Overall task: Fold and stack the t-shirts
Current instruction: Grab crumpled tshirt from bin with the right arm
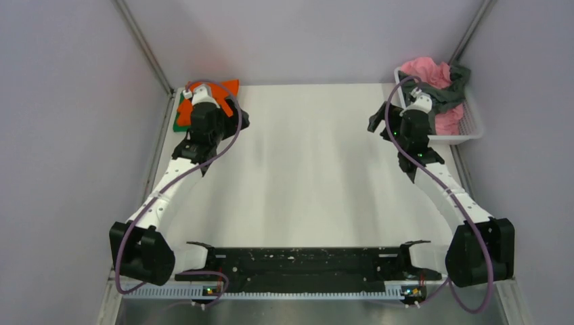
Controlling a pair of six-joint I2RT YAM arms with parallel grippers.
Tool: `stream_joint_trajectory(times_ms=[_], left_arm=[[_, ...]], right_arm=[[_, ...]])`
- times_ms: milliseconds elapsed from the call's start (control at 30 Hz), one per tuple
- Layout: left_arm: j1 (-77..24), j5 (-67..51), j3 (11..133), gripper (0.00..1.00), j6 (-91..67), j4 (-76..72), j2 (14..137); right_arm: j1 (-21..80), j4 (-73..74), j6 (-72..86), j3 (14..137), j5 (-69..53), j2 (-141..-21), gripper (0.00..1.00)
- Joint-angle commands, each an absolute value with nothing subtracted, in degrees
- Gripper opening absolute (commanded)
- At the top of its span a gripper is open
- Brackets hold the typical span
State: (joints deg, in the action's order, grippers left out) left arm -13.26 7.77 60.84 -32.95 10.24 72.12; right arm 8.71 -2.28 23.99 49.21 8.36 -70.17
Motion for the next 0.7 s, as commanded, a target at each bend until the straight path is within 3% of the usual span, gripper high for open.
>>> stream_joint_trajectory(times_ms=[0,267,467,667], left_arm=[[-13.3,8.7,61.2,0.99,-31.9,8.2,71.5],[-13.3,8.9,61.3,0.99,-32.1,8.8,72.3],[-13.3,8.6,61.6,0.99,-32.8,10.3,72.8],[-13.3,9.0,60.3,0.99,-34.8,11.6,72.7]], right_arm=[[8.3,-6.0,22.7,51.9,9.4,-70.8,0.99],[6.1,-1.4,20.8,61.0,19.5,-77.6,0.99],[-5.4,13.0,24.8,81.0,10.4,-93.5,0.98],[-11.8,20.6,25.1,99.8,7.6,-113.0,0.89]])
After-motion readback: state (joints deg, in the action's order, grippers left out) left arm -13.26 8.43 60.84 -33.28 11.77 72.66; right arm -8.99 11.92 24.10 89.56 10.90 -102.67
